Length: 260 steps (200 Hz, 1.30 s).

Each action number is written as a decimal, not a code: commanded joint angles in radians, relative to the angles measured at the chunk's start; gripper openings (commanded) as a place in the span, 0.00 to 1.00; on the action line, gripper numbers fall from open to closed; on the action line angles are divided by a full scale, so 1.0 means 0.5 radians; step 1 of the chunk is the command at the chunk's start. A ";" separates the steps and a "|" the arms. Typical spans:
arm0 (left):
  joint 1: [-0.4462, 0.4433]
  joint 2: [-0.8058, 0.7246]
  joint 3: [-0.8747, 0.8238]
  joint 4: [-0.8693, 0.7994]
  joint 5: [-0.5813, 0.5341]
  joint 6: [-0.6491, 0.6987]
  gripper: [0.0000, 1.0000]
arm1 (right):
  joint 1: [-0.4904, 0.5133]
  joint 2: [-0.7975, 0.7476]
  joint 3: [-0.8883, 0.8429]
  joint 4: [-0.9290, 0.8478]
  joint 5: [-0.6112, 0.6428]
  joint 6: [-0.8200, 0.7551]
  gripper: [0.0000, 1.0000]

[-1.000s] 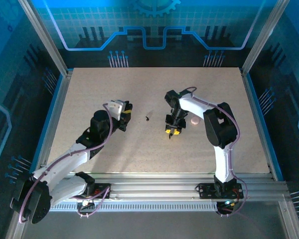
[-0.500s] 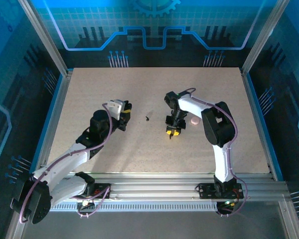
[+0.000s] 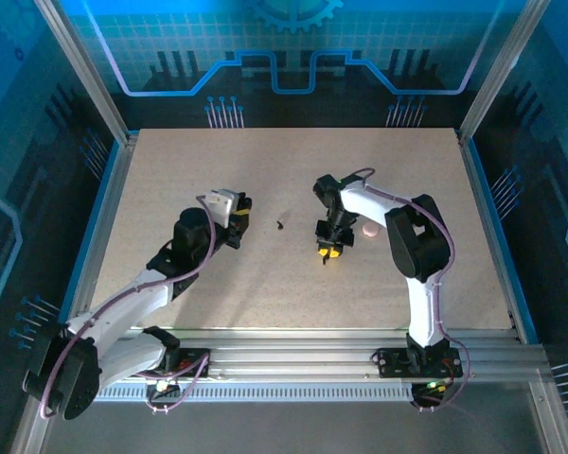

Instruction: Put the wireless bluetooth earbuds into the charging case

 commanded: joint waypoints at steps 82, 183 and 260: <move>-0.031 0.589 0.028 0.513 0.364 -0.113 0.10 | 0.052 -0.534 -0.350 0.493 0.034 0.180 0.16; -0.158 0.984 0.106 0.835 0.448 -0.091 0.09 | 0.113 -0.833 -0.404 0.832 0.113 0.161 0.15; -0.188 1.094 0.132 1.035 0.615 -0.097 0.10 | 0.208 -0.860 -0.316 1.115 0.134 0.045 0.16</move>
